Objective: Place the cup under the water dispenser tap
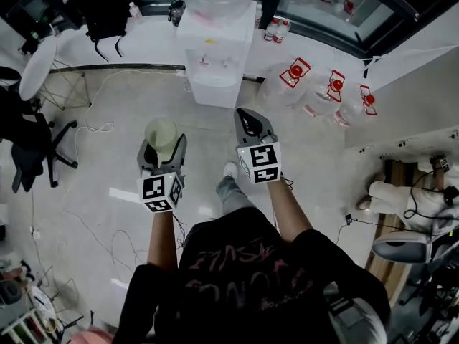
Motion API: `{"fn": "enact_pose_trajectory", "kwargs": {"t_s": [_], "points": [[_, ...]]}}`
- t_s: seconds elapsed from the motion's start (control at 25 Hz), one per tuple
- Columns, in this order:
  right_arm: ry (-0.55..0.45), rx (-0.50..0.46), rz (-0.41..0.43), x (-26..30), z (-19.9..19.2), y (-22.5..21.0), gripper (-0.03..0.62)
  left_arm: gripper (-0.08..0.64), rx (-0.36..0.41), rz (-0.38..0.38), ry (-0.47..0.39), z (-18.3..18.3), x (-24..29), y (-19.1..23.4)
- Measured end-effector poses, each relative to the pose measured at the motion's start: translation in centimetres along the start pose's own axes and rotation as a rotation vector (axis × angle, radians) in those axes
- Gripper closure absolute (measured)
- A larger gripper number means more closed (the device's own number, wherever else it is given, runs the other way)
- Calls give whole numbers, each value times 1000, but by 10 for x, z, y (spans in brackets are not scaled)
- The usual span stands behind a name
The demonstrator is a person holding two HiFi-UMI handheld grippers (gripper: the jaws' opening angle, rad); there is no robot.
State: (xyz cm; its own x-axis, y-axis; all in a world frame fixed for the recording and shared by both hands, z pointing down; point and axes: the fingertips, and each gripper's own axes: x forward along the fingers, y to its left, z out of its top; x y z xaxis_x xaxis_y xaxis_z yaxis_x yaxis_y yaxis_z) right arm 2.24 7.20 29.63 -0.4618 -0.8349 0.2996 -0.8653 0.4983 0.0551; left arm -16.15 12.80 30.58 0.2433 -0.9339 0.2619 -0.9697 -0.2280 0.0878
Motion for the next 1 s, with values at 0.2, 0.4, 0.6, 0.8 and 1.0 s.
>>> {"fn": "enact_pose_trajectory", "kwargs": {"t_s": [0.2,0.4,0.6,0.8,1.0], "points": [[23,4,23,50,3,-37,577,201,4,-5,19,8,59,0],[40,15,51,94,4,-69,577,201,8,8,29,18,108,2],[55,25,83,120,1,-88,577,201,19,12,45,23,137,-1],[35,49,92,130,7,-100,577,201,50,3,57,31,152,-7],[31,55,90,138,6,-106,577,201,66,-3,46,39,164,-2]]}}
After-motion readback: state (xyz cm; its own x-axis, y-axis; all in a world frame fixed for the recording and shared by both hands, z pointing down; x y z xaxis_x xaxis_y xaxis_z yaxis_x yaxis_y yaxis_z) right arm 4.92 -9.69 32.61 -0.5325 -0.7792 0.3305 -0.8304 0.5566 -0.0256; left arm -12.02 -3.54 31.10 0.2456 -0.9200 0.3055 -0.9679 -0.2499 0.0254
